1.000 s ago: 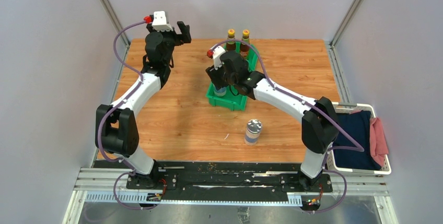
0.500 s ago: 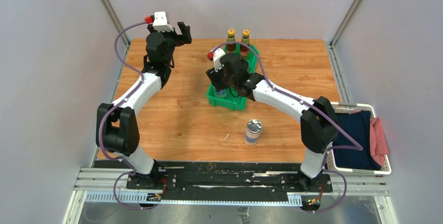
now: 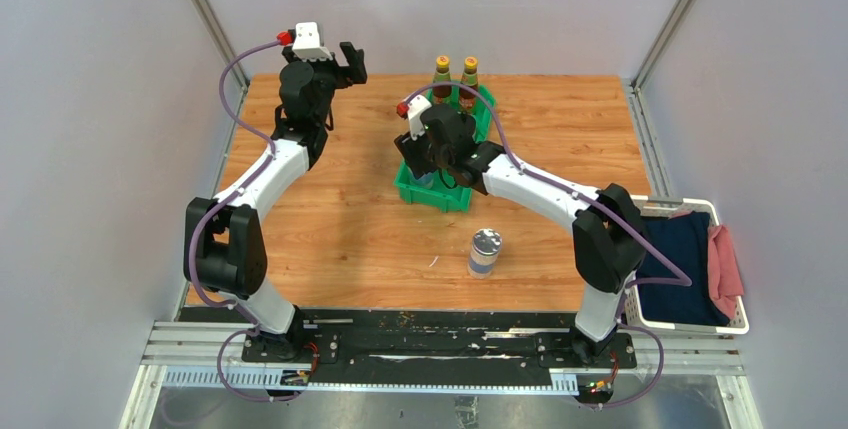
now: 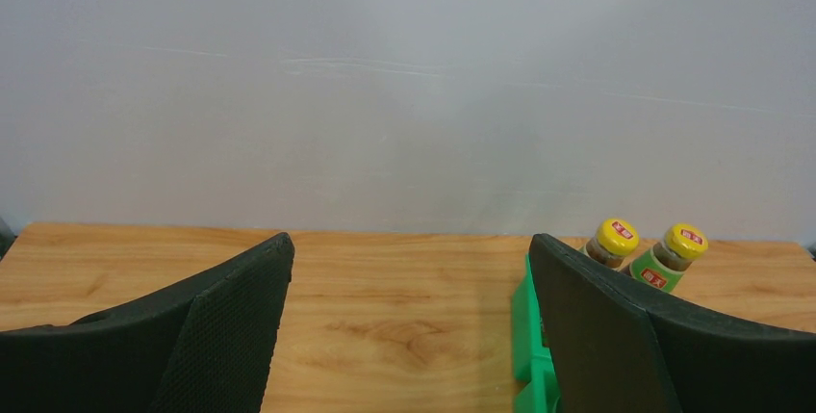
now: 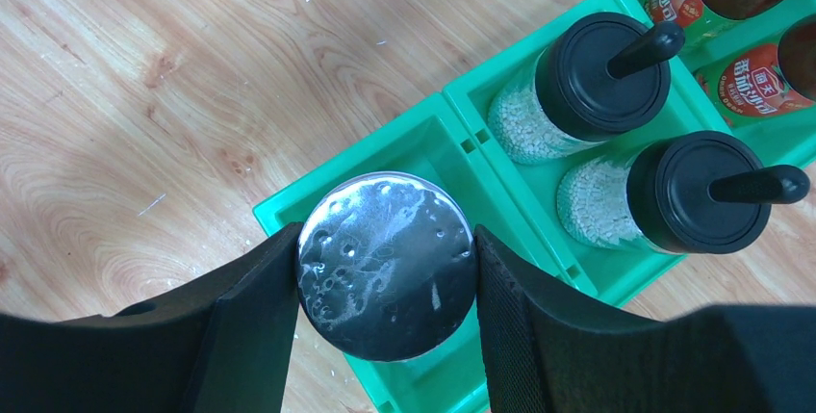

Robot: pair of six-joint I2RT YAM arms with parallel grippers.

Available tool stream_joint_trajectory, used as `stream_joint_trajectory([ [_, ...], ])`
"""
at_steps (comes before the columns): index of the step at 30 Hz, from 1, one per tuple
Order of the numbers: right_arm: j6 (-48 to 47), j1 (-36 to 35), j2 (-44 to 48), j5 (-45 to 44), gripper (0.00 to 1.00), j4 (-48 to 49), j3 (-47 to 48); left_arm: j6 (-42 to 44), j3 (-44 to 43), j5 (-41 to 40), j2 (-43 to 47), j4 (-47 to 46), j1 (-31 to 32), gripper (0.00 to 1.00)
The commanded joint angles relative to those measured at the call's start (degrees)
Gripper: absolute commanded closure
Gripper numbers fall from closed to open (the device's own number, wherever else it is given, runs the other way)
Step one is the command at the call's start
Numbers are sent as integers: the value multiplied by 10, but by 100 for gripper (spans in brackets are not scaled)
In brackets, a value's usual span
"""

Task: Organize the condiment bottles
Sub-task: Place the bottle in the storage box.

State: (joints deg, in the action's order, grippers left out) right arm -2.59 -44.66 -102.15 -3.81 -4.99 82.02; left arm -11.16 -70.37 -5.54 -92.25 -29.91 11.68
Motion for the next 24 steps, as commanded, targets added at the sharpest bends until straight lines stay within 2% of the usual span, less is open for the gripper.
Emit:
stream_joint_trajectory([
  [1, 5, -7, -3, 7, 100, 39, 4, -2, 6, 1, -7, -16, -4, 5],
  [24, 4, -4, -15, 13, 100, 41, 7, -5, 6, 8, -13, -18, -4, 5],
])
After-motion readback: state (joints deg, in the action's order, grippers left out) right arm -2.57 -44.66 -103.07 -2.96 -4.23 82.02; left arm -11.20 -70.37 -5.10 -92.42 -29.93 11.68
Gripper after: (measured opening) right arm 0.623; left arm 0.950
